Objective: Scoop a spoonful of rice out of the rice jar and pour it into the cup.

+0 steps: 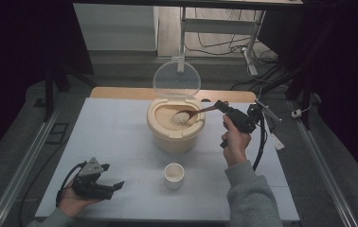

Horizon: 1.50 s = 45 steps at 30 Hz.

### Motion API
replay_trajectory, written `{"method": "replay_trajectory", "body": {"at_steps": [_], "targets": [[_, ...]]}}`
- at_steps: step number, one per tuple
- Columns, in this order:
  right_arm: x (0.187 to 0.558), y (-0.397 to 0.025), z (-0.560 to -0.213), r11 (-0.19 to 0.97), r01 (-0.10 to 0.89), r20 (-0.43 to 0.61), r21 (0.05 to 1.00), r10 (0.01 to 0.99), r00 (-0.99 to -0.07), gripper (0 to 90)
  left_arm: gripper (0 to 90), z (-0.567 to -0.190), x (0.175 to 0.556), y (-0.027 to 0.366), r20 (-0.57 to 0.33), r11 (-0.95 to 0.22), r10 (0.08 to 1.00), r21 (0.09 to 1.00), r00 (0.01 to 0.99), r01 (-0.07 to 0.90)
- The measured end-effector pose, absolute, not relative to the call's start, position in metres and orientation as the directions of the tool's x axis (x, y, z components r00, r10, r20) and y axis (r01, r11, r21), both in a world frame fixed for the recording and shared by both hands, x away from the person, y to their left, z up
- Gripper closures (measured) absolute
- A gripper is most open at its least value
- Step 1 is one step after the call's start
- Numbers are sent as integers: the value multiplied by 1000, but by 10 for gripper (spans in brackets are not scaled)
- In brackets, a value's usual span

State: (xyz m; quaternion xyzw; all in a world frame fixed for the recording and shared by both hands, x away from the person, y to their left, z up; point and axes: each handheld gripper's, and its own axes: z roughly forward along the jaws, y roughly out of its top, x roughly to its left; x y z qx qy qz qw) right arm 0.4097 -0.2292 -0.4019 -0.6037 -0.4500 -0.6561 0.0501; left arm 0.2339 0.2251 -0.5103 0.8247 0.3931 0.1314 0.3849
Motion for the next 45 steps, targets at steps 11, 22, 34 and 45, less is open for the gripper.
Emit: {"method": "replay_trajectory", "body": {"at_steps": [11,22,34,45], "targets": [[409,-233,-400,-598,626,858,500,440,-265,839,136,-510,234,226,-87,-393,751,737,655,549],[404,-237,-396,-586,628,852,512,438,-286,839,136,-511,234,225,-86,-396,749,737,657,548],[385,-243,-389,-550,653,849,521,411,-332,839,137,-511,234,227,-92,-389,750,738,655,551],[357,-247,-401,-456,717,841,528,395,-368,839,137,-511,234,227,-95,-389,750,737,655,552]]}}
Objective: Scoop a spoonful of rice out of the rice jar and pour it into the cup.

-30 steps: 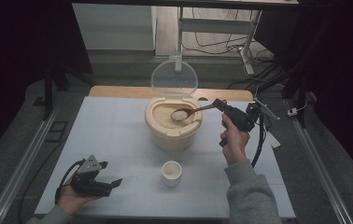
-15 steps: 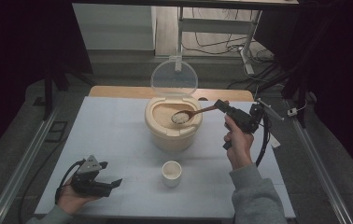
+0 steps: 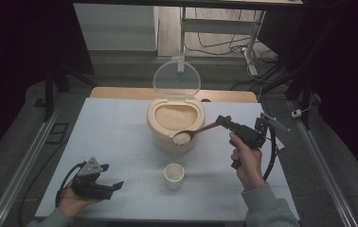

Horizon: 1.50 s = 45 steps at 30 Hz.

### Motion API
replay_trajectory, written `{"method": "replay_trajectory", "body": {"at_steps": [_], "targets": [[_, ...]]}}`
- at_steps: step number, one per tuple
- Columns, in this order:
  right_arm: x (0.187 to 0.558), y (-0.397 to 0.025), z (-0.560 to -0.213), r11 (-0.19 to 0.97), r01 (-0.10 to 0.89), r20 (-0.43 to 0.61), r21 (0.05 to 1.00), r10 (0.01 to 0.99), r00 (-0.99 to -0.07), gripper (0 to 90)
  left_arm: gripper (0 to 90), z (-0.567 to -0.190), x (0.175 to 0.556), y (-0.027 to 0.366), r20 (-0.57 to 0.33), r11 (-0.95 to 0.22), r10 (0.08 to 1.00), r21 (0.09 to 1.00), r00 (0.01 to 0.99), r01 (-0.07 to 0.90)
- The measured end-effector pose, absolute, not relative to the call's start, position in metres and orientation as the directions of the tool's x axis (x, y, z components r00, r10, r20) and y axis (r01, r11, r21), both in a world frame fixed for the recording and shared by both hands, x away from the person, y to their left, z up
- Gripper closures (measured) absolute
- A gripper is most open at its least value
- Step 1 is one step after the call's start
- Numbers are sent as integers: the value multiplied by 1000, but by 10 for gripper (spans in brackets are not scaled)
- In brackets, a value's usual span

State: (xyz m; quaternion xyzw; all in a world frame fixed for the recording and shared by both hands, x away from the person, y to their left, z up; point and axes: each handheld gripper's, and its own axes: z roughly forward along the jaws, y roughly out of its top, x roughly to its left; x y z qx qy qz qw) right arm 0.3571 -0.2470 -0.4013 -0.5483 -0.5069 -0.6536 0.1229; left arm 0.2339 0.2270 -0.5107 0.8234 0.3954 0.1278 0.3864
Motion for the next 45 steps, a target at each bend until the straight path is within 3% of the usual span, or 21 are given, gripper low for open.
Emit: {"method": "replay_trajectory", "body": {"at_steps": [13,23,32,39,45], "targets": [[341,-237,-428,-325,779,813,537,444,-376,838,137,-511,234,227,-99,-389,748,736,657,554],[340,-230,-434,-265,763,755,590,516,-405,838,137,-512,234,227,-100,-389,749,734,655,556],[331,-218,-425,-183,666,624,723,589,-514,837,138,-512,234,226,-99,-391,748,733,656,556],[315,-210,-412,-88,515,452,853,620,-642,837,138,-512,234,226,-97,-391,747,736,657,553],[302,-204,-409,-27,429,359,903,598,-717,838,138,-512,234,226,-96,-392,748,735,657,553]]}}
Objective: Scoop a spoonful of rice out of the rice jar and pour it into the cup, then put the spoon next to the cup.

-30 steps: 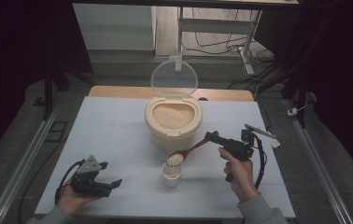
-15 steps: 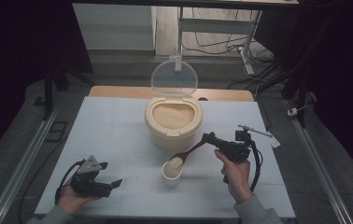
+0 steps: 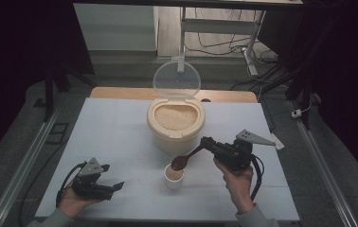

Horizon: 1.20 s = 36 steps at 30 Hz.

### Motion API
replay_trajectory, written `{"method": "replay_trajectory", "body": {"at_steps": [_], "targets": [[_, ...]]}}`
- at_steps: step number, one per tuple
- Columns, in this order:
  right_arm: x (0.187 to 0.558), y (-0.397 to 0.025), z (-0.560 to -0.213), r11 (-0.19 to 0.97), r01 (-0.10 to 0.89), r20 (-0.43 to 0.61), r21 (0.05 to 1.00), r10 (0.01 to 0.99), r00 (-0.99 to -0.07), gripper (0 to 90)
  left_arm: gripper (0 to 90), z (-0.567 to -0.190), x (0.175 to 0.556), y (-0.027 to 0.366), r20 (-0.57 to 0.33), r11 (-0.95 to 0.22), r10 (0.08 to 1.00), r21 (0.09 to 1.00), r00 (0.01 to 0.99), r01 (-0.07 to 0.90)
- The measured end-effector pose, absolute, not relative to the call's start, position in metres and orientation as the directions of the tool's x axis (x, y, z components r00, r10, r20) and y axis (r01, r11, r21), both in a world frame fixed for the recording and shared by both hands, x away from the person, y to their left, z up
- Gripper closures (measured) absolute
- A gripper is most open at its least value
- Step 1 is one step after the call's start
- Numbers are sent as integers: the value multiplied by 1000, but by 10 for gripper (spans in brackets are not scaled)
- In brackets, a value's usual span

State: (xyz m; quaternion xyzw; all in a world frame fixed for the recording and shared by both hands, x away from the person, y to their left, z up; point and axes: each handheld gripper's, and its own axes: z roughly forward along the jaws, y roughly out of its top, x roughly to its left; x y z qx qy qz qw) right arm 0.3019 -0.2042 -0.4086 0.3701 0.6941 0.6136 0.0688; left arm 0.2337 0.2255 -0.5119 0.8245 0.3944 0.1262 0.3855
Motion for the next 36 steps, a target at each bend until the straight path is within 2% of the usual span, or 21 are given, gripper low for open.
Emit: {"method": "replay_trajectory", "body": {"at_steps": [2,11,16,21,25,36], "targets": [[300,-204,-407,-16,405,335,914,592,-733,837,138,-512,234,226,-97,-391,748,735,656,554],[301,-214,-406,-53,382,343,923,565,-750,838,138,-512,234,226,-97,-389,748,738,657,552],[298,-233,-392,-75,333,311,940,590,-745,838,139,-512,233,226,-96,-391,746,739,659,549],[295,-254,-381,-67,328,302,942,593,-747,838,139,-512,234,227,-95,-388,748,740,656,550],[298,-262,-378,-18,370,311,929,582,-751,838,139,-511,234,227,-95,-383,751,743,653,549],[300,-256,-380,128,407,278,904,548,-789,838,139,-511,234,227,-92,-384,752,743,652,548]]}}
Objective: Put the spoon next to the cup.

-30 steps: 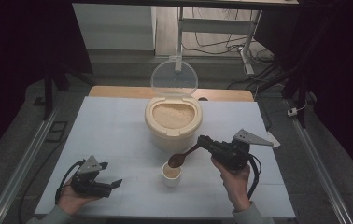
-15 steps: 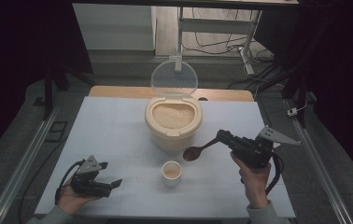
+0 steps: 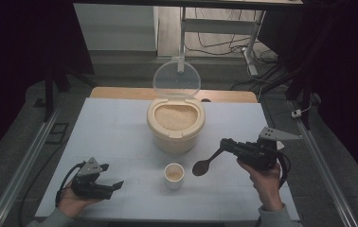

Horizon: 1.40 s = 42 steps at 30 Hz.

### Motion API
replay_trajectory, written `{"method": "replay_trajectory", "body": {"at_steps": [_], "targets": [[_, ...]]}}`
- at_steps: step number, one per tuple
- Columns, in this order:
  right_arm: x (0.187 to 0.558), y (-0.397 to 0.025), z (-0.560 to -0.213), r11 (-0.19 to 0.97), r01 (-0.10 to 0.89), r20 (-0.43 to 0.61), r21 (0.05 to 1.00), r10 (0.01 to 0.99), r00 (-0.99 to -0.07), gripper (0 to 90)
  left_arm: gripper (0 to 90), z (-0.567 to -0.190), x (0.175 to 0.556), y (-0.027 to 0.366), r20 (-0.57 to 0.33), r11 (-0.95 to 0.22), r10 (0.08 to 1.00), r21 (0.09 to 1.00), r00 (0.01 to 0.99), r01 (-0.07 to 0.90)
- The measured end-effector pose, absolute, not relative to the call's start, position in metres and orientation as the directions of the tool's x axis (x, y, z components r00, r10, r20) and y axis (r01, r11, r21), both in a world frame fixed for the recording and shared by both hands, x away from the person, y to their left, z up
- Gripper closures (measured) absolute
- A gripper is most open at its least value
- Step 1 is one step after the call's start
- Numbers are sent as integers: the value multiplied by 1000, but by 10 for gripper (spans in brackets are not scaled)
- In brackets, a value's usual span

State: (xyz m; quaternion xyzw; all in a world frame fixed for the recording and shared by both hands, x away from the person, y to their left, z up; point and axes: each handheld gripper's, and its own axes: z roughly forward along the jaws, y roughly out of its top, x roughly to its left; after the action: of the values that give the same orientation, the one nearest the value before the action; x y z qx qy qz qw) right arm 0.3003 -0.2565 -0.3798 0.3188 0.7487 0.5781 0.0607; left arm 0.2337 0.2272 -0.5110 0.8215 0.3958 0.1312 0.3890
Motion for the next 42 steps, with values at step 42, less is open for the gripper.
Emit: {"method": "replay_trajectory", "body": {"at_steps": [42], "targets": [[365,-217,-471,386,543,169,746,678,-715,653,139,-514,235,223,-91,-400,746,731,659,553]]}}
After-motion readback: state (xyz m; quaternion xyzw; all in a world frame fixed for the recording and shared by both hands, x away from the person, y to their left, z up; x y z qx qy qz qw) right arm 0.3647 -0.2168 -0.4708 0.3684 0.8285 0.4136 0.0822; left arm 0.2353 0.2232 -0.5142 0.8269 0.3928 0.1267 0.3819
